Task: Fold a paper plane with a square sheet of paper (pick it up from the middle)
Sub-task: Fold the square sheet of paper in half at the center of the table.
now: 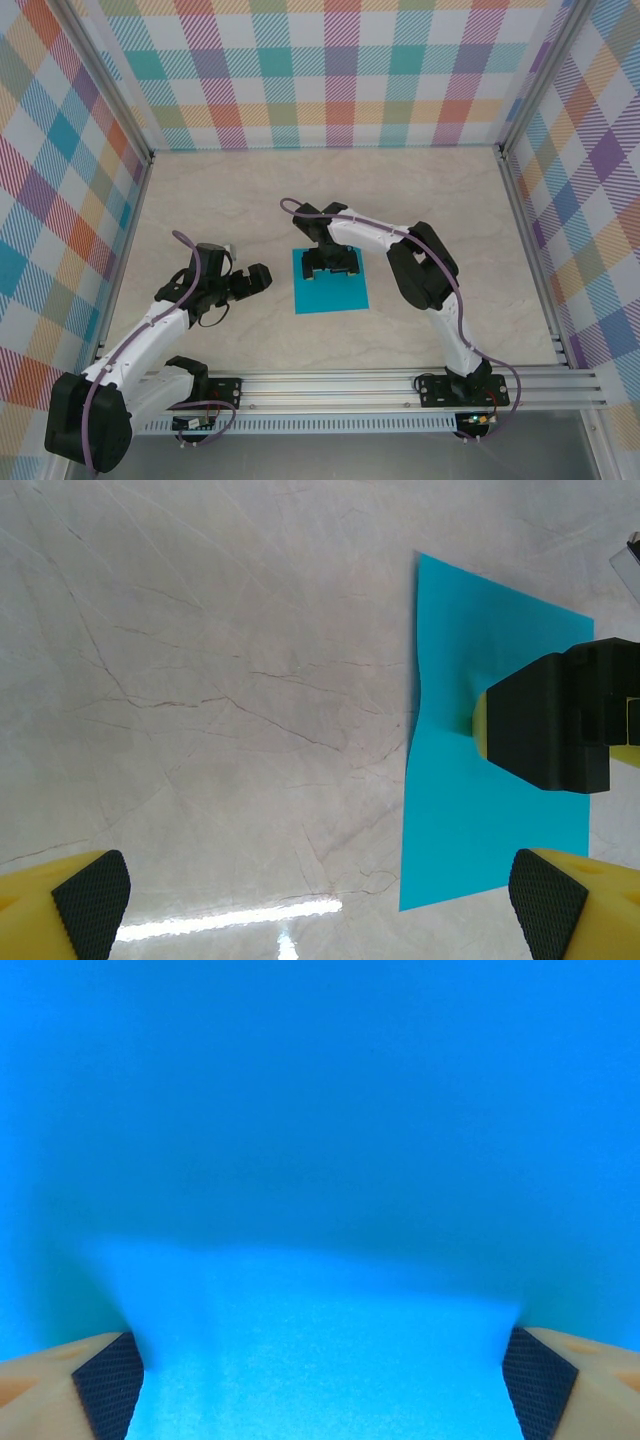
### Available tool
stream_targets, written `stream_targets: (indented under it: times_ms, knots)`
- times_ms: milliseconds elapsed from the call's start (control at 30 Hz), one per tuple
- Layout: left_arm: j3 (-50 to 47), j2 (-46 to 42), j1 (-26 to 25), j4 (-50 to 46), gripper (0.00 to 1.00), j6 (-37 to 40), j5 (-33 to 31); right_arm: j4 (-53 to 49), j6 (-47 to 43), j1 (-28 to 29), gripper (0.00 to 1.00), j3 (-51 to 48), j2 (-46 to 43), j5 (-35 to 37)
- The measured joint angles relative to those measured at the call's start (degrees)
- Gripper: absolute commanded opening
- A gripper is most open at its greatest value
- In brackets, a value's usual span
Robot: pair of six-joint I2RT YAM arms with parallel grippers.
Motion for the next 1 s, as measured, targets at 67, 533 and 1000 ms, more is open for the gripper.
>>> stream_targets:
  times_ms: [67, 533, 1000]
  knots:
    - [0.0, 0.0, 0.0, 0.0, 1.0, 0.0, 0.1, 0.0, 0.3, -0.1, 0.85, 0.0, -0.1, 0.0]
    - [0.9, 0.0, 0.0, -0.2, 1.0, 0.0, 0.2, -0.4, 0.0, -0.1, 0.53, 0.1, -0.6, -0.4]
    - [1.5, -2.8, 0.0, -3.2, 1.0, -0.1, 0.1, 3.5, -0.2, -1.0, 0.28, -4.3, -9.8, -8.0]
